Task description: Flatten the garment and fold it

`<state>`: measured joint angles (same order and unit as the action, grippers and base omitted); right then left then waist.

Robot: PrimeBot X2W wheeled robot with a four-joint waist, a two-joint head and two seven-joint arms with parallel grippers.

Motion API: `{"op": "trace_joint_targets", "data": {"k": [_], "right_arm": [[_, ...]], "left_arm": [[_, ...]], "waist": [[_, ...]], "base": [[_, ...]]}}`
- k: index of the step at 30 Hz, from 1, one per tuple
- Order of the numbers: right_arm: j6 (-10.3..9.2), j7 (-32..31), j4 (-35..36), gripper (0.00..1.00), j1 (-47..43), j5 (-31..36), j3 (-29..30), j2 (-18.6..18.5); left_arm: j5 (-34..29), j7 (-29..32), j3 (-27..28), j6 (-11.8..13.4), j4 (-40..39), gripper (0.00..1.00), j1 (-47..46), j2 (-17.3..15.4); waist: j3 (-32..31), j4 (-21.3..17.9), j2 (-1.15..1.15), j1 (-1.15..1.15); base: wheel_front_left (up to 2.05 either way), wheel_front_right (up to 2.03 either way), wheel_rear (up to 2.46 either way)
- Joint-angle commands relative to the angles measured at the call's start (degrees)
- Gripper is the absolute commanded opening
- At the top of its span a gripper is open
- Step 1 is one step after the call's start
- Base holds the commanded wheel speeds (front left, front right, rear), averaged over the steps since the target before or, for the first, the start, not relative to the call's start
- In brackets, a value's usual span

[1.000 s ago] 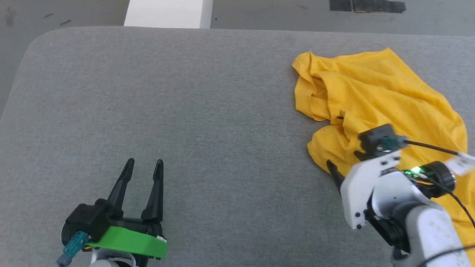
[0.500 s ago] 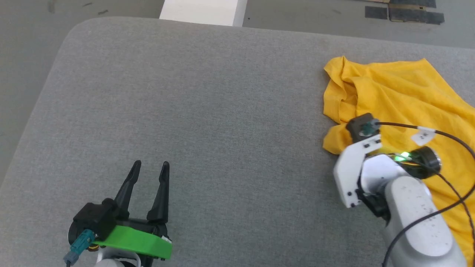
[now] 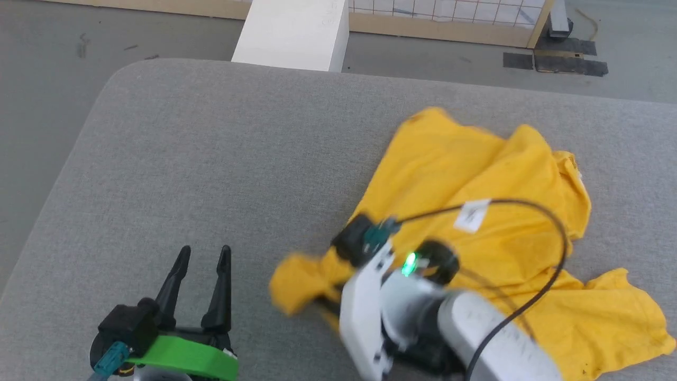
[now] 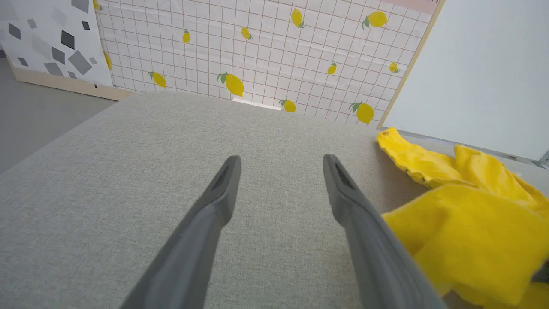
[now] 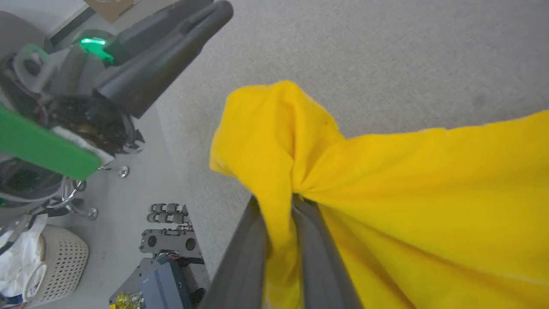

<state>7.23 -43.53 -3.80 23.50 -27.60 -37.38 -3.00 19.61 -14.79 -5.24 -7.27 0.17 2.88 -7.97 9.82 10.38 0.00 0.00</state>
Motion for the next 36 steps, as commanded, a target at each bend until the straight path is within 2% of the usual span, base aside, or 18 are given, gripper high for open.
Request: {"op": "trace_joint_targets", "data": {"k": [1, 4, 5, 7, 8, 9, 13, 17, 22, 30, 33, 36], "right_arm": [[0.25, -0.7, 0.0, 0.00, -1.9, -1.1, -0.9, 0.0], [0.25, -1.0, -1.9, 0.00, -4.0, -0.7, -2.5, -1.1], [0.25, -0.8, -3.0, 0.07, -4.8, -0.8, -2.1, -1.2], [0.25, 0.3, -5.2, 0.48, -5.3, 0.4, -1.5, -1.7], [0.25, 1.3, -6.2, 0.84, -5.2, 1.4, -1.5, -2.0], [0.25, 2.0, -7.1, 1.00, -5.2, 1.8, -1.0, -2.0], [0.25, 4.9, -8.9, 1.00, -4.3, 3.2, 1.5, -1.4], [0.25, 6.6, -6.5, 1.00, -3.1, 3.4, 4.9, -0.7], [0.25, 7.7, -0.5, 1.00, -3.9, 4.6, 11.5, -0.2], [0.25, 8.0, 12.2, 1.00, -12.4, 8.4, 23.4, 0.1], [0.25, 12.2, 17.3, 1.00, -17.2, 11.8, 28.3, 0.1], [0.25, 20.3, 20.4, 1.00, -21.7, 16.5, 33.2, 0.1]], "left_arm": [[-0.4, -0.2, 0.3, -0.2, 0.0, 1.00, 0.7, 0.1], [-0.3, -0.2, 0.1, -0.2, -0.1, 1.00, 0.5, 0.1], [-0.2, -0.2, 0.0, -0.2, 0.0, 1.00, 0.4, 0.1], [0.0, -0.2, -0.3, -0.2, 0.1, 1.00, -0.1, 0.2], [0.1, -0.2, -0.5, -0.2, 0.2, 1.00, -0.3, 0.2], [0.3, -0.2, -0.6, -0.2, 0.3, 1.00, -0.5, 0.2], [0.7, -0.2, -0.6, -0.2, 0.7, 1.00, -1.0, 0.2], [0.7, -0.2, 0.1, -0.2, 0.7, 1.00, -0.8, 0.0], [0.2, -0.2, 1.1, -0.2, 0.4, 1.00, 0.0, 0.0], [-0.5, -0.2, 2.0, -0.2, -0.7, 1.00, 1.0, -0.3], [-0.7, -0.2, 2.3, -0.2, -1.3, 1.00, 1.4, -0.4], [-0.9, -0.2, 2.7, -0.2, -2.0, 1.00, 1.9, -0.4]], "waist": [[0.2, 0.2, 0.00, 0.00], [0.9, 0.8, 0.00, 0.00], [1.1, 0.9, 0.00, 0.00], [1.6, 1.3, 0.00, 0.00], [1.8, 1.4, 0.00, 0.00], [2.0, 1.4, 0.00, 0.00], [2.3, 1.0, 0.00, 0.00], [1.9, -0.3, 0.00, 0.00], [0.9, -2.1, 0.00, 0.00], [-0.1, -4.7, 0.00, 0.00], [0.1, -5.6, 0.00, 0.00], [0.4, -6.6, 0.00, 0.00]], "base": [[0.00, 0.00, 0.00], [0.00, 0.00, 0.00], [0.00, 0.00, 0.00], [0.00, 0.00, 0.00], [0.00, 0.00, 0.00], [0.00, 0.00, 0.00], [0.00, 0.00, 0.00], [0.00, 0.00, 0.00], [0.00, 0.00, 0.00], [0.00, 0.00, 0.00], [0.00, 0.00, 0.00], [0.00, 0.00, 0.00]]}}
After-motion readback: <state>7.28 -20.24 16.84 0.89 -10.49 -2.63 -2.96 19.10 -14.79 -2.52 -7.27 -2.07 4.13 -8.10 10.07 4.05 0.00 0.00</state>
